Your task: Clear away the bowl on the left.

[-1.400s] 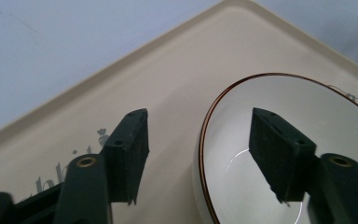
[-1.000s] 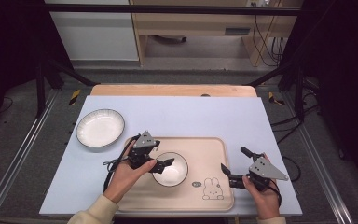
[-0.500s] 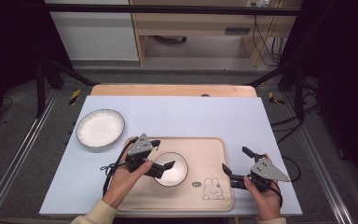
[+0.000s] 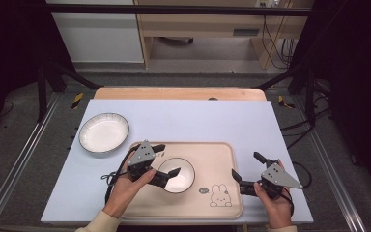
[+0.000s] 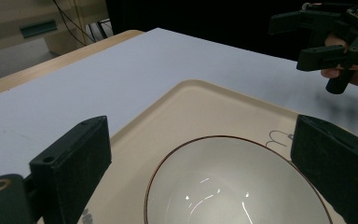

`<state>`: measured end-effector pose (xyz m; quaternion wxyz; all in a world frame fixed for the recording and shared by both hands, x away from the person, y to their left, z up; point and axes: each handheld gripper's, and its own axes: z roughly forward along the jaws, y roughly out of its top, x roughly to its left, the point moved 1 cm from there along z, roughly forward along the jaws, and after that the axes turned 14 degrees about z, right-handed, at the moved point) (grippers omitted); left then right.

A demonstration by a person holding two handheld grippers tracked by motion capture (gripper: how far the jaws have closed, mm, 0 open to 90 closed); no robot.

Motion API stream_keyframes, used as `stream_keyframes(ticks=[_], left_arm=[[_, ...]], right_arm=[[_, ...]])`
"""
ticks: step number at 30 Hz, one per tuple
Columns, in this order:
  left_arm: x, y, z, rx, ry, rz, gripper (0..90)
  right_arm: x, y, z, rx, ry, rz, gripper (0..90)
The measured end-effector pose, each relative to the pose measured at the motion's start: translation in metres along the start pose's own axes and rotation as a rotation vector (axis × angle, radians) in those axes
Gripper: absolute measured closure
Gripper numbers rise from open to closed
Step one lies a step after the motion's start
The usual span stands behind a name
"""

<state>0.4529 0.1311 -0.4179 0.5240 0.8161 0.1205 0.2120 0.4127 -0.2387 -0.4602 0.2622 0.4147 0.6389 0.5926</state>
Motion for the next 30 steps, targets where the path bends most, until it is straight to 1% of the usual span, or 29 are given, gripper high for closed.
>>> stream_keyframes(ticks=[3, 5, 11, 15, 17, 20, 24, 27, 30], left_arm=[[0.001, 0.0, -0.004, -0.009, 0.005, 0.003, 3.9], [0.003, 0.0, -0.009, -0.014, 0.015, -0.002, 3.9], [0.013, -0.003, -0.03, -0.034, 0.064, -0.01, 3.8], [0.021, -0.009, -0.044, -0.049, 0.105, -0.033, 3.9], [0.024, -0.012, -0.048, -0.049, 0.119, -0.039, 4.0], [0.029, -0.016, -0.056, -0.049, 0.144, -0.037, 4.1], [0.036, -0.021, -0.067, -0.068, 0.178, -0.061, 4.1], [0.038, -0.024, -0.073, -0.07, 0.195, -0.072, 4.2], [0.039, -0.026, -0.077, -0.067, 0.19, -0.071, 3.9]], right_arm=[[0.0, 0.0, 0.0, -0.003, -0.004, 0.004, 3.4], [0.0, 0.0, 0.0, -0.003, -0.004, 0.006, 3.5], [-0.001, 0.001, -0.001, -0.009, -0.003, 0.004, 3.5], [-0.001, 0.001, -0.001, -0.01, -0.003, 0.004, 3.5], [-0.001, 0.001, 0.0, -0.008, -0.002, 0.002, 3.5], [0.0, 0.001, -0.001, -0.008, -0.002, 0.003, 3.5], [-0.001, 0.001, -0.001, -0.011, -0.003, 0.003, 3.5], [-0.001, 0.001, -0.001, -0.009, -0.003, 0.002, 3.5], [-0.001, 0.002, -0.001, -0.015, -0.004, 0.006, 3.4]])
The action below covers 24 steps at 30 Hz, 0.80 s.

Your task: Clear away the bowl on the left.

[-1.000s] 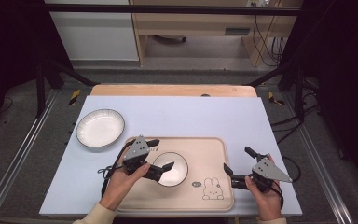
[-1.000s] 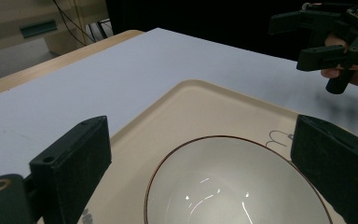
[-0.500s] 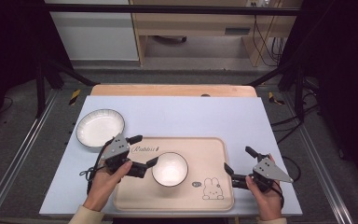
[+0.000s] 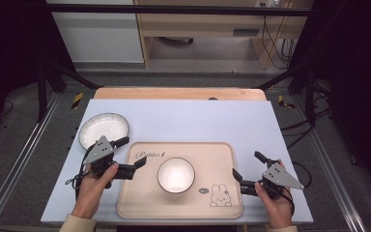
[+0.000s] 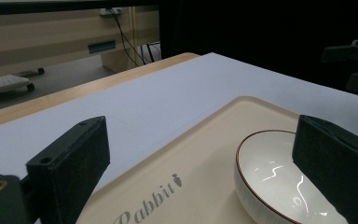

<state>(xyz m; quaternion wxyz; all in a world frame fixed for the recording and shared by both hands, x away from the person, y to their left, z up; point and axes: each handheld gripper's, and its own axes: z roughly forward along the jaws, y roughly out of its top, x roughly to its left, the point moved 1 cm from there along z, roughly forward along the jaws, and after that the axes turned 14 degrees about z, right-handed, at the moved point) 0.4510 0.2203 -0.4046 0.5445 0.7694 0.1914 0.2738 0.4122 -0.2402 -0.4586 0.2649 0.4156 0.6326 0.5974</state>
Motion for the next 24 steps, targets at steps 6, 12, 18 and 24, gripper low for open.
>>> stream_keyframes(ticks=[6, 12, 18, 24], left_arm=[[0.004, -0.003, -0.015, 0.004, 0.022, 0.014, 3.0], [0.012, -0.01, -0.039, -0.004, 0.066, 0.008, 3.5], [0.018, -0.014, -0.054, -0.007, 0.091, 0.013, 4.0], [0.029, -0.025, -0.066, -0.019, 0.123, 0.003, 4.1]], right_arm=[[-0.001, 0.0, -0.001, 0.003, 0.004, 0.0, 3.8], [-0.001, 0.0, 0.0, 0.004, 0.005, 0.001, 3.8], [-0.001, 0.001, -0.003, -0.004, -0.007, 0.001, 3.8], [-0.005, 0.0, -0.005, -0.016, -0.015, 0.01, 3.8]])
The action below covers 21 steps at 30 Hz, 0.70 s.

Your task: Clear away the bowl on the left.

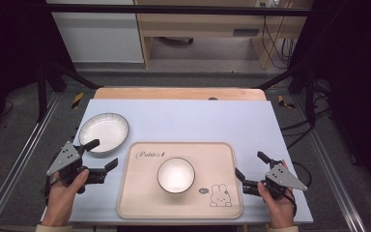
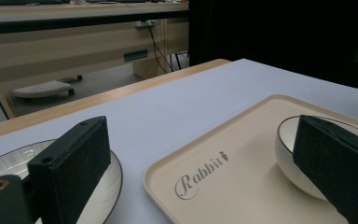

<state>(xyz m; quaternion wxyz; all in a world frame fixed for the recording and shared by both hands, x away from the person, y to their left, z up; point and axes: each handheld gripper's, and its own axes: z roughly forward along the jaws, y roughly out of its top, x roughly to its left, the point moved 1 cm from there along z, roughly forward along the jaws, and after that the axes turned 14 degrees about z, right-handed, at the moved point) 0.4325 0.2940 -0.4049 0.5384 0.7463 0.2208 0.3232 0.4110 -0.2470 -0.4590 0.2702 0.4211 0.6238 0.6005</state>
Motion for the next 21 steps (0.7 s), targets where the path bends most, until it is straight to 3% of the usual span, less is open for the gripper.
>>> stream_keyframes(ticks=[12, 18, 21], left_arm=[[0.023, -0.019, -0.019, -0.005, 0.075, -0.03, 4.2], [0.027, -0.037, -0.021, 0.028, 0.072, -0.043, 4.0], [0.03, -0.044, -0.026, 0.019, 0.058, -0.045, 4.0]], right_arm=[[0.001, -0.001, 0.001, 0.005, 0.005, -0.006, 3.9], [0.001, -0.002, 0.003, 0.007, 0.006, -0.005, 3.9], [0.003, -0.002, 0.003, 0.013, 0.01, -0.009, 3.9]])
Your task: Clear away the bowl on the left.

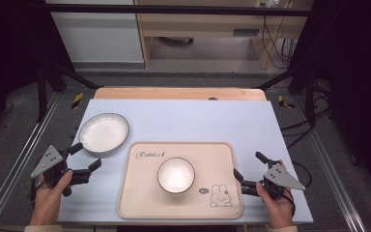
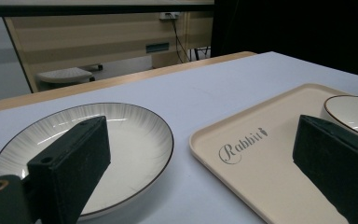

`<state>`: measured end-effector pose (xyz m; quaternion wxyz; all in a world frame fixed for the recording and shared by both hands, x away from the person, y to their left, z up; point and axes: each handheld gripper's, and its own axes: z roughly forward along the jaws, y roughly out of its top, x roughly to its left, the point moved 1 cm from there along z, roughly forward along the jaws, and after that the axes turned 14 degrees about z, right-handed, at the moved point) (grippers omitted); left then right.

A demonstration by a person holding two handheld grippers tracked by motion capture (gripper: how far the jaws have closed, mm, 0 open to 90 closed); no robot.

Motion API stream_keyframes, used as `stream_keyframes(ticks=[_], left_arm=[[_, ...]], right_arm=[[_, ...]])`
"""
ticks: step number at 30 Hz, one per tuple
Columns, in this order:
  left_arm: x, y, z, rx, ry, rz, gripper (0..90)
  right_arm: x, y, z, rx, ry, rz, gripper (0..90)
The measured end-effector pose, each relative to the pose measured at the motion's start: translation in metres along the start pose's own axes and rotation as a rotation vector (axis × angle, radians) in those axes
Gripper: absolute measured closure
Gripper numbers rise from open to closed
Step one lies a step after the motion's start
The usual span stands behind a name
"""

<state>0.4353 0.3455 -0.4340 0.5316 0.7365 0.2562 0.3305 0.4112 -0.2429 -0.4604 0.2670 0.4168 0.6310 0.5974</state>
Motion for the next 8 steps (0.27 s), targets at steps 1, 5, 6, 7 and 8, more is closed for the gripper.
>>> stream_keyframes(ticks=[1, 5, 6, 7, 8], left_arm=[[0.0, -0.002, -0.001, 0.001, -0.017, -0.008, 4.1], [-0.003, -0.006, 0.002, 0.008, -0.061, -0.021, 4.0], [-0.005, -0.006, 0.004, 0.019, -0.073, -0.02, 3.9], [-0.009, -0.006, 0.006, 0.034, -0.088, -0.012, 3.8], [-0.011, -0.006, 0.007, 0.042, -0.09, -0.001, 3.8]], right_arm=[[0.0, 0.0, 0.0, 0.0, 0.003, -0.001, 3.9], [0.0, 0.0, -0.001, 0.006, 0.003, -0.007, 3.9], [-0.001, 0.0, -0.001, 0.003, 0.002, -0.006, 3.9], [-0.001, 0.0, -0.001, 0.001, 0.002, -0.005, 3.9], [-0.002, 0.0, -0.001, 0.0, 0.0, -0.003, 3.9]])
